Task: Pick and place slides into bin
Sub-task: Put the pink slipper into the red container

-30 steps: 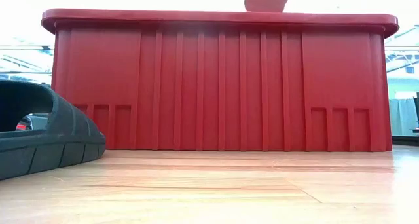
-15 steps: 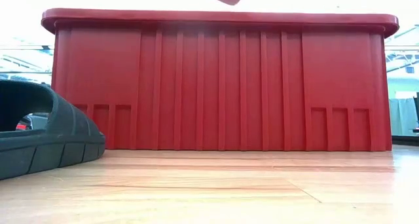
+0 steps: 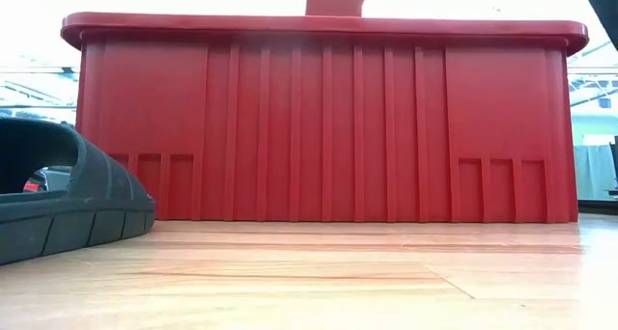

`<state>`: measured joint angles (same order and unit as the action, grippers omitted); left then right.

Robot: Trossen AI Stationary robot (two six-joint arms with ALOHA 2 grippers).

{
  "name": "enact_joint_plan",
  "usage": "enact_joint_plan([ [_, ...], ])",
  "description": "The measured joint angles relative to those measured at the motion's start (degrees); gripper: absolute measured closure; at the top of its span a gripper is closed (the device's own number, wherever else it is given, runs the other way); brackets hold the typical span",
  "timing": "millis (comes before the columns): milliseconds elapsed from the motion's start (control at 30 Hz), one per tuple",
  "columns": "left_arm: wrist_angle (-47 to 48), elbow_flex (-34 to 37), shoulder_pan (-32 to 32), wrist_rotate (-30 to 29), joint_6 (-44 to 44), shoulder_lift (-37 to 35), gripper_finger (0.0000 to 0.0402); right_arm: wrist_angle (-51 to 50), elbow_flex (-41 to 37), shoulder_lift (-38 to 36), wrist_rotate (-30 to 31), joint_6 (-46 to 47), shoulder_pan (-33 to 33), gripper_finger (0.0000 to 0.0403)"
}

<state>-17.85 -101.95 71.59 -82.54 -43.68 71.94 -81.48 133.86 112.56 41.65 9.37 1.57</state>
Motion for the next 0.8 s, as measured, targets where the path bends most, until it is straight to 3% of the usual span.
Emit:
enact_joint_plan([
  [200,0.0,0.0,0.02,0.0,-0.05,-1.06,0.0147,6.55,-3.6,1.99,-0.73,0.4,-0.43,0.0403],
  [633,0.02,-0.02,0.11,-0.03,-2.55,-1.73,0.0147,21.83,-24.34,0.81,-1.79,0.55,0.63,0.0403],
  [800,0.02,-0.01,0.11,-0.04,-3.54,-1.92,0.0147,28.19,-32.38,-1.61,-6.76,2.47,2.45,0.0403],
])
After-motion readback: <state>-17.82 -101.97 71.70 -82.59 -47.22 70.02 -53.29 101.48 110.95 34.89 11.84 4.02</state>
